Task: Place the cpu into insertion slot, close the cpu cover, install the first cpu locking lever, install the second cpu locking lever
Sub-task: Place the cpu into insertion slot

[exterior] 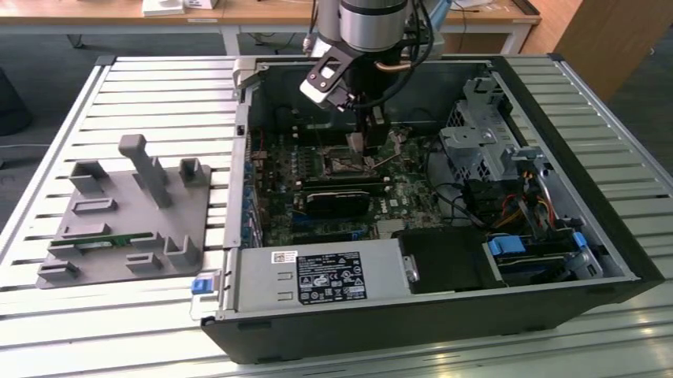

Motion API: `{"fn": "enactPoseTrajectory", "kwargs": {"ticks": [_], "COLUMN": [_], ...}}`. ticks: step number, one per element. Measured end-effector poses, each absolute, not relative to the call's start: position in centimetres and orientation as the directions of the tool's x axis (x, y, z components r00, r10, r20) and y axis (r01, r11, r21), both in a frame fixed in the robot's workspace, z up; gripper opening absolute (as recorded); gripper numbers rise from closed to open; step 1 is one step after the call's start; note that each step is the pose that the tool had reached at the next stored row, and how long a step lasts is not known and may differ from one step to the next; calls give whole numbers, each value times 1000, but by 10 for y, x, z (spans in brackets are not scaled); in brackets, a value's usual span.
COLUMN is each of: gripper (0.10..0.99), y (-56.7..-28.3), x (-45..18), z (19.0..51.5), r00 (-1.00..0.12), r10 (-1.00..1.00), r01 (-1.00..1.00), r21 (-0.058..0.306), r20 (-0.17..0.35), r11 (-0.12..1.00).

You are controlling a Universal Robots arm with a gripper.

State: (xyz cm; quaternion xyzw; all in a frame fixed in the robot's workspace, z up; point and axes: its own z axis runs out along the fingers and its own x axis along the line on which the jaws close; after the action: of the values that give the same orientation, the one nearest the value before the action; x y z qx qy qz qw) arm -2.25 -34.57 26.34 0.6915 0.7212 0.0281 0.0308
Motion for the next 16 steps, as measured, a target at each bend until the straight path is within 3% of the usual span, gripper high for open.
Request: {"fn": "enactPoseTrajectory", "kwargs": {"ticks": [16], "gripper": [537], "y": [-346], "x": [-22], "z": [252], "r00": [-42], "r10": [999], "r01": [996], "r21": [83], "r20": [-6], "r11": [42]}}
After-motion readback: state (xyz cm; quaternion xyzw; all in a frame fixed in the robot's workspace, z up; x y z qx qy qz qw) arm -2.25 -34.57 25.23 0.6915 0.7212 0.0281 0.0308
